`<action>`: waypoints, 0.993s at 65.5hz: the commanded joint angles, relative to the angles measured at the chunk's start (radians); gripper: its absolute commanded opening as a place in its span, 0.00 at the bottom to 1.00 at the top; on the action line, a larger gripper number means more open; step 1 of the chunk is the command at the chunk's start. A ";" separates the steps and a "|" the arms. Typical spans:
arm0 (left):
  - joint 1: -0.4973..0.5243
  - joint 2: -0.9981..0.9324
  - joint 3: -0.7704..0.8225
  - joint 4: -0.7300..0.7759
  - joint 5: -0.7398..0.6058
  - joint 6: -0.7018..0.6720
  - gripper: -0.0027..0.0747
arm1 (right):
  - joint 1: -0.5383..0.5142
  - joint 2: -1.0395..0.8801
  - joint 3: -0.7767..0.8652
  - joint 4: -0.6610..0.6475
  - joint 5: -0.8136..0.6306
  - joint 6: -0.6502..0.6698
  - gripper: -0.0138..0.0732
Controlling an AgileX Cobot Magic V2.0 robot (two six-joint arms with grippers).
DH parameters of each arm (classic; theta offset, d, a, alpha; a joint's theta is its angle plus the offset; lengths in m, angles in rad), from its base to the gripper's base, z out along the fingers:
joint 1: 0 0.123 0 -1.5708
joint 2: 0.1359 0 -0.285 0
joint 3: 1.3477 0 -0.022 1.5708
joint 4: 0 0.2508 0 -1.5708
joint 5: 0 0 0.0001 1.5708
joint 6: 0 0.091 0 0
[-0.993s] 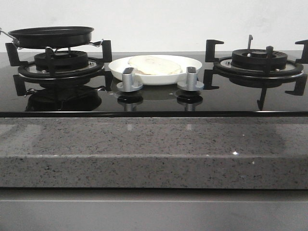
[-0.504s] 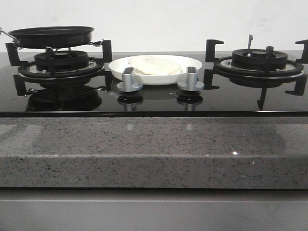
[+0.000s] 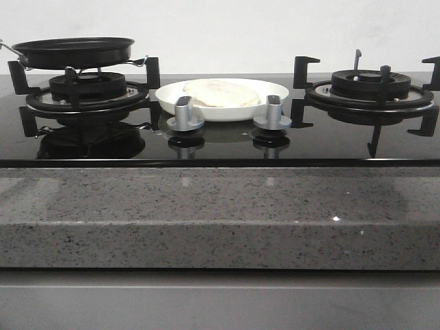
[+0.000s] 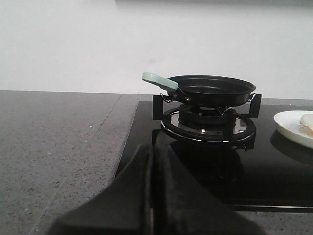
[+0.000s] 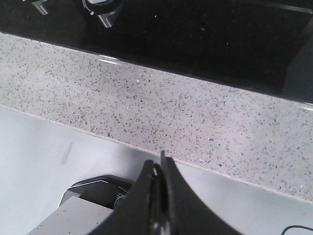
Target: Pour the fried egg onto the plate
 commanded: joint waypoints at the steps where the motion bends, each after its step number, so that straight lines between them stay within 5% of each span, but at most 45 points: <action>1: 0.002 -0.014 0.004 -0.005 -0.085 -0.002 0.01 | 0.000 -0.005 -0.024 -0.005 -0.050 -0.011 0.04; 15: 0.002 -0.014 0.004 -0.005 -0.085 -0.002 0.01 | -0.028 -0.064 0.028 -0.118 -0.119 -0.017 0.04; 44: 0.002 -0.014 0.004 -0.005 -0.085 -0.002 0.01 | -0.271 -0.599 0.629 -0.122 -0.886 -0.082 0.04; 65: 0.002 -0.014 0.004 -0.005 -0.085 -0.002 0.01 | -0.307 -0.803 0.840 -0.060 -1.053 -0.082 0.04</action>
